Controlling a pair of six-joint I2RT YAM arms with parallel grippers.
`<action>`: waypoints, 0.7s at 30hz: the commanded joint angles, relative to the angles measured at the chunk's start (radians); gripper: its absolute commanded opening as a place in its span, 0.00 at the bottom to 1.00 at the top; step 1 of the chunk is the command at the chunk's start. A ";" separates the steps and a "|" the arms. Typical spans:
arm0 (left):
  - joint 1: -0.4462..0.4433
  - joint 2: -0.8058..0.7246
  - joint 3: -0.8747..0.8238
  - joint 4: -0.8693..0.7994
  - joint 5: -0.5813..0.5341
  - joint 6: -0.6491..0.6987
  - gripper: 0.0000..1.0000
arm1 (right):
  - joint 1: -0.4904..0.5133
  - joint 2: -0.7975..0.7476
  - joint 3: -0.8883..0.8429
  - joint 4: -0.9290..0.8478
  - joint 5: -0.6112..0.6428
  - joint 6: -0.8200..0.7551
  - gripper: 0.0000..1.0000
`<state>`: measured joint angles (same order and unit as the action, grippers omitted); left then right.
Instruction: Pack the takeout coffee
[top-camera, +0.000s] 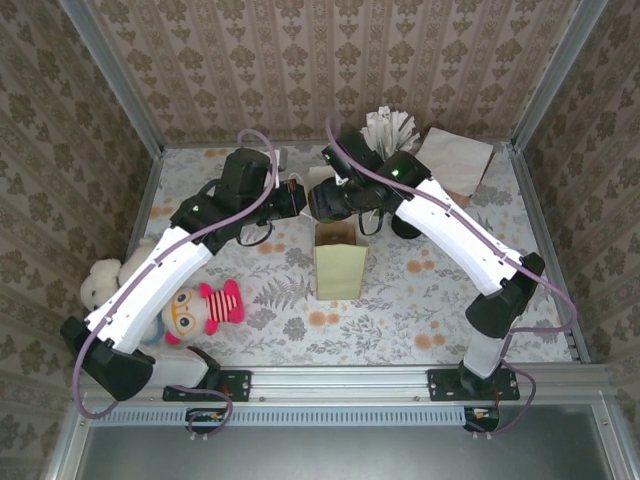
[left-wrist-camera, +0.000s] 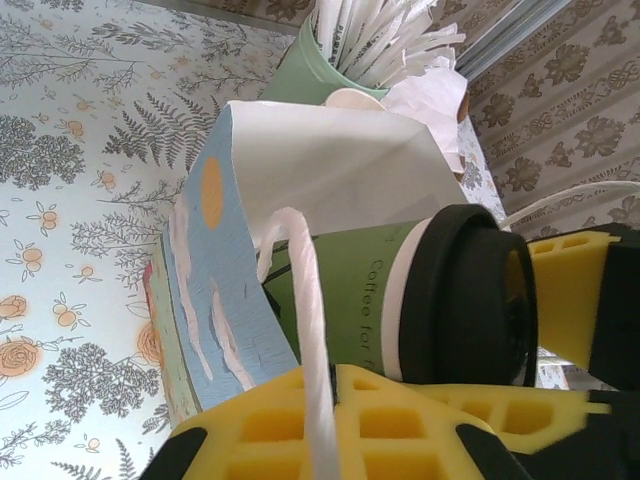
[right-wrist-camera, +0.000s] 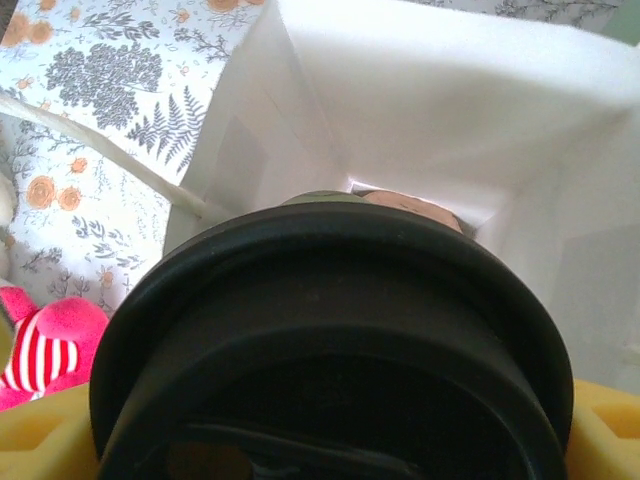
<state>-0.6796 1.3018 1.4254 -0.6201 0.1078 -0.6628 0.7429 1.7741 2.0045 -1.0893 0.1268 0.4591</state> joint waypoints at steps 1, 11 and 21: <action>-0.001 -0.042 -0.016 0.055 -0.035 -0.005 0.00 | 0.007 -0.039 -0.035 0.069 0.041 0.068 0.63; -0.023 -0.081 -0.033 0.079 -0.057 0.032 0.00 | 0.016 -0.030 -0.117 0.088 0.043 0.170 0.63; -0.025 -0.095 -0.085 0.178 0.010 0.086 0.10 | 0.024 -0.007 -0.114 0.010 0.064 0.156 0.63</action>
<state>-0.7006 1.2221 1.3552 -0.5247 0.0830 -0.6270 0.7605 1.7664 1.8877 -1.0302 0.1795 0.6033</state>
